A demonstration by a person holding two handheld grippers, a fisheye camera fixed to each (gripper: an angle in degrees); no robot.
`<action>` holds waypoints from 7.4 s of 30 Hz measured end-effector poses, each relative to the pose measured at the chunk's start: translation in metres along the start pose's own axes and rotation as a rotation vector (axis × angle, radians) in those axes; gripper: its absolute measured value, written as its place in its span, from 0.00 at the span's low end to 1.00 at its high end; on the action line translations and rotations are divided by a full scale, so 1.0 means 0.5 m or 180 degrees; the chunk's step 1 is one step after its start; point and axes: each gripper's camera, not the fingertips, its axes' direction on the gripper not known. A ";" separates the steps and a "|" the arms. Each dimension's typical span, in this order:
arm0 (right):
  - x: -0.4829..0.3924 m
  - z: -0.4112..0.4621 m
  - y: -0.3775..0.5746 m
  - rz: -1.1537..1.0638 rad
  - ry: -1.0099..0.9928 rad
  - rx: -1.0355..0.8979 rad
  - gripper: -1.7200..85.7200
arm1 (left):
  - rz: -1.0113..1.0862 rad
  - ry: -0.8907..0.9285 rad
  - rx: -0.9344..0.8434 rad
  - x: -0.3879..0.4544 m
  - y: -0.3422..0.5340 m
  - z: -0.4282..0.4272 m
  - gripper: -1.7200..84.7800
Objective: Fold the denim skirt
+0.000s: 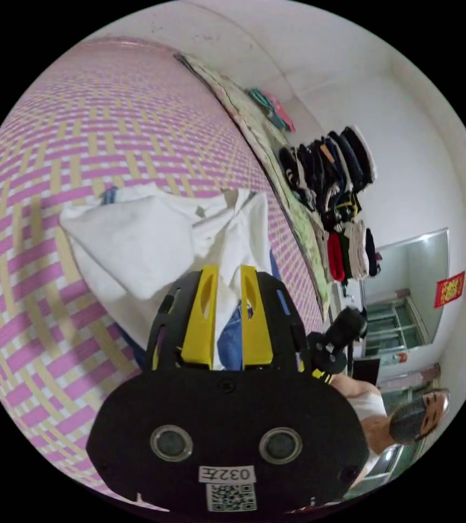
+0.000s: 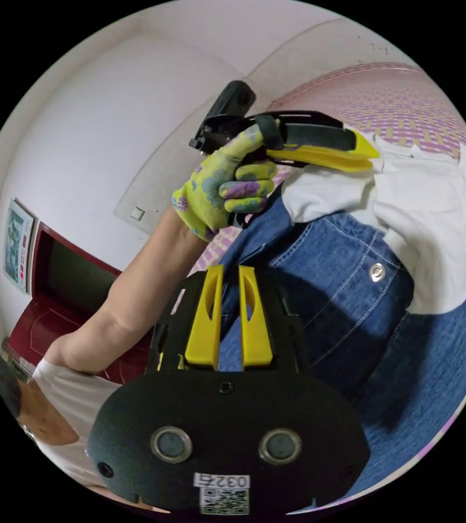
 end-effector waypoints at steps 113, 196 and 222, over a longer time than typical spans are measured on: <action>-0.211 -0.068 -0.185 -0.0305 0.2300 0.0039 0.03 | 0.0093 0.0403 0.0556 -0.204 0.263 -0.065 0.01; -0.048 -0.184 0.677 -0.0223 0.0506 0.0617 0.11 | 0.0430 0.0593 0.1130 -0.140 1.213 -0.011 0.11; 0.397 -0.152 0.790 0.0694 -0.1029 0.0972 0.22 | -0.0455 0.1772 0.1478 -0.391 1.413 -0.097 0.25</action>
